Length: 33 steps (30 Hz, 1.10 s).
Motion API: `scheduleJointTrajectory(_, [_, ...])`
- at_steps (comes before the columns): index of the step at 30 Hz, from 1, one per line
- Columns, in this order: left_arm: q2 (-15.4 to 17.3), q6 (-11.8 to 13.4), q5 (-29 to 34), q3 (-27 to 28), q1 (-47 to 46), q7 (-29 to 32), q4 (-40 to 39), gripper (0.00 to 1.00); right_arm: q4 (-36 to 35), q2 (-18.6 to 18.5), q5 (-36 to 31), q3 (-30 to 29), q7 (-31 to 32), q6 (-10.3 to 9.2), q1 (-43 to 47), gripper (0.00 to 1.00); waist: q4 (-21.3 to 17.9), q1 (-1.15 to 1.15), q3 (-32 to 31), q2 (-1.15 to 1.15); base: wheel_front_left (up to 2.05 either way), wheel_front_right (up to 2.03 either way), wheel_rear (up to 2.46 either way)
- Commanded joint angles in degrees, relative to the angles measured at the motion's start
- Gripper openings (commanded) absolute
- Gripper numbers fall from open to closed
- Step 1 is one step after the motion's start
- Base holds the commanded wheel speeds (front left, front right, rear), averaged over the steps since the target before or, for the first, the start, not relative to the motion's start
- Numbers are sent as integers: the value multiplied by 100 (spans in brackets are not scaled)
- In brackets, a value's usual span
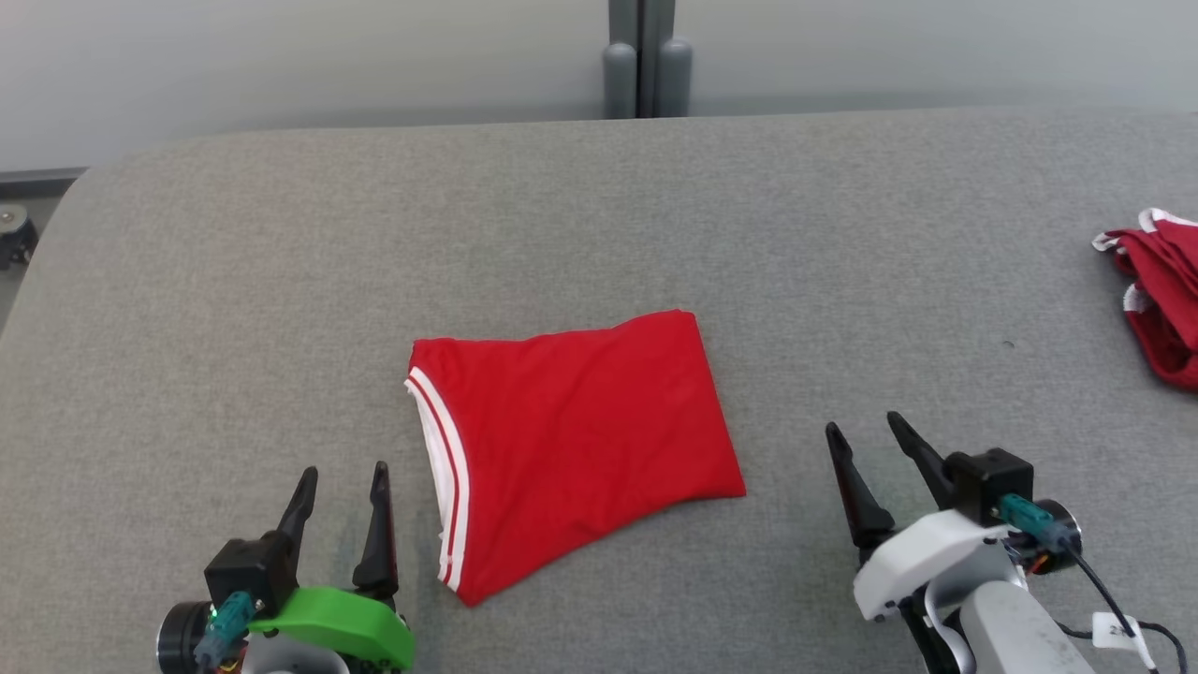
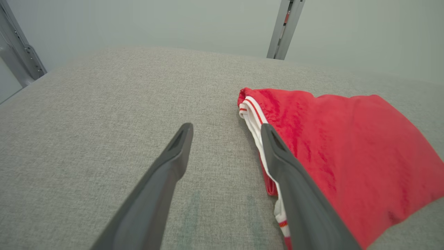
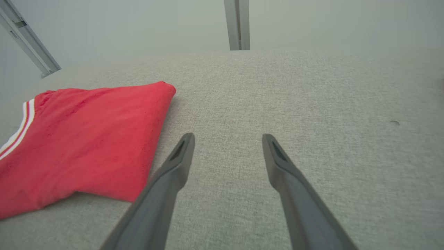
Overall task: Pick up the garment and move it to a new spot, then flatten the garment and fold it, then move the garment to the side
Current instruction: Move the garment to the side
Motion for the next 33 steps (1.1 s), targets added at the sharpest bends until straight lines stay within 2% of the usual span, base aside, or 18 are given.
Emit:
scheduleJointTrajectory(1, [15,15,-39,-70,-143,3,0,100,67,-15,-18,94,-24,-7,-172,100,225,0,151,0,0,0,0])
scheduleJointTrajectory(9, [15,15,-304,-439,-363,3,35,100,844,-20,104,627,-23,-7,-1112,100,1099,0,368,0,0,0,0])
scheduleJointTrajectory(13, [12,15,-383,-517,-352,3,57,100,1375,-25,87,543,-24,-7,-1373,100,1464,0,435,0,0,0,0])
scheduleJointTrajectory(18, [12,15,-440,-587,-373,3,87,100,2031,-20,14,460,-24,-7,-1543,100,1710,0,503,0,0,0,0])
scheduleJointTrajectory(19, [12,15,-448,-576,-392,3,89,100,2136,-20,49,480,-22,-7,-1574,59,1735,0,513,0,0,0,0])
scheduleJointTrajectory(20, [13,15,-452,-570,-403,3,92,100,2199,-21,82,492,-12,-7,-1597,24,1745,0,517,0,0,0,0])
scheduleJointTrajectory(21, [12,15,-455,-565,-411,3,95,100,2250,-20,108,510,-11,-7,-1621,0,1751,0,517,0,0,0,0])
scheduleJointTrajectory(27, [13,15,-360,-502,-405,3,97,100,2078,-19,125,441,-12,-7,-1713,0,1510,0,481,0,0,0,0])
scheduleJointTrajectory(33, [13,15,-199,-414,-416,3,36,100,1686,-26,146,136,-18,-9,-1628,0,870,0,440,0,0,0,0])
